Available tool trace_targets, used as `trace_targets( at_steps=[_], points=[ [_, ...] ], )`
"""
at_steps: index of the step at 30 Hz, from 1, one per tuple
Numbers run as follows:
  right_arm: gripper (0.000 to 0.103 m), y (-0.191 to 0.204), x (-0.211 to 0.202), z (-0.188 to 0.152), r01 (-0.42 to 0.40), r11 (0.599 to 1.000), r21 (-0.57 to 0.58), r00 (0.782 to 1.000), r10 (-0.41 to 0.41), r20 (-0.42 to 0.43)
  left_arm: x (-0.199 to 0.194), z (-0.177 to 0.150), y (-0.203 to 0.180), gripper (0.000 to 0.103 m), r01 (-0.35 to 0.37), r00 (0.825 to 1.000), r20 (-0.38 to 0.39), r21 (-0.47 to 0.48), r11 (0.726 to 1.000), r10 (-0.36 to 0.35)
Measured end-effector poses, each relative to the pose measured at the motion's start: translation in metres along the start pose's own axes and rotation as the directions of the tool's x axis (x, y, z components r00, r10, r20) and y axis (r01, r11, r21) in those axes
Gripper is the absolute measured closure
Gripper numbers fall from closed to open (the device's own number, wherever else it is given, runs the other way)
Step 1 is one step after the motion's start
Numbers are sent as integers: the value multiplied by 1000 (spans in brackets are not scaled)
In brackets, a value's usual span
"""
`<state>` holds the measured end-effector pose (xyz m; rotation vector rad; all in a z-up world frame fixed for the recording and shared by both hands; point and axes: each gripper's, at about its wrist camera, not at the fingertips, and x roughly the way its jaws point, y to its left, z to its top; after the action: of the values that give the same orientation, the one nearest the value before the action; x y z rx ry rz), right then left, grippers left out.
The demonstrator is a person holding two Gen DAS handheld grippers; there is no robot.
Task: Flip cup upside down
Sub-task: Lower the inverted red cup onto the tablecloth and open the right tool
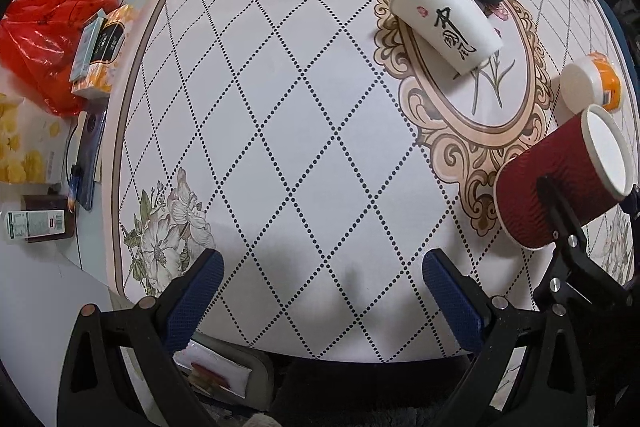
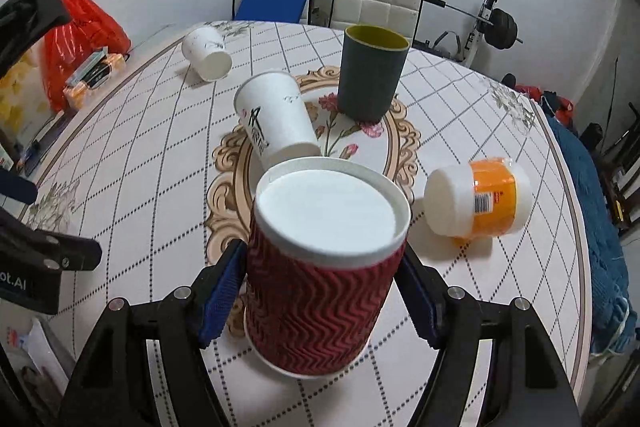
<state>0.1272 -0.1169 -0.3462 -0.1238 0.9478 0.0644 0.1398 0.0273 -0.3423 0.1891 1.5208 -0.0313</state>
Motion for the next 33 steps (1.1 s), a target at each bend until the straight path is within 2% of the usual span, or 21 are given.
trace_targets(
  at_steps=[5,11,13,15,16,20,26,33],
  points=[
    [27,-1,-2,-3,-9,1000,22,998,10,-69,-5,-4,-4,1,2,1000,28,19,1000,-3],
    [26,-7,-12,-12,11,996,86,995,-2,-100,-16,-9,-12,1,-10,996,94,58,998,5],
    [21,-11,-20,-15,22,992,120,993,-8,-117,-21,-10,-14,1,-16,994,110,64,998,9],
    [7,-15,-28,-17,27,988,154,989,-4,-145,-29,-13,-14,1,-6,992,125,66,998,-2],
    [6,-17,-31,-19,34,985,170,987,-7,-161,-34,-14,-15,1,-3,991,136,69,998,-6],
    [6,-30,-59,-25,49,964,260,981,3,-195,-52,-22,-19,1,7,985,174,85,996,-22],
    [6,-52,-113,-26,143,926,350,974,-69,-216,-87,-38,-26,1,38,974,220,92,995,-58],
    [6,-67,-179,-21,169,916,363,977,-108,-182,-140,-64,-33,1,64,952,293,83,994,-86]
  ],
)
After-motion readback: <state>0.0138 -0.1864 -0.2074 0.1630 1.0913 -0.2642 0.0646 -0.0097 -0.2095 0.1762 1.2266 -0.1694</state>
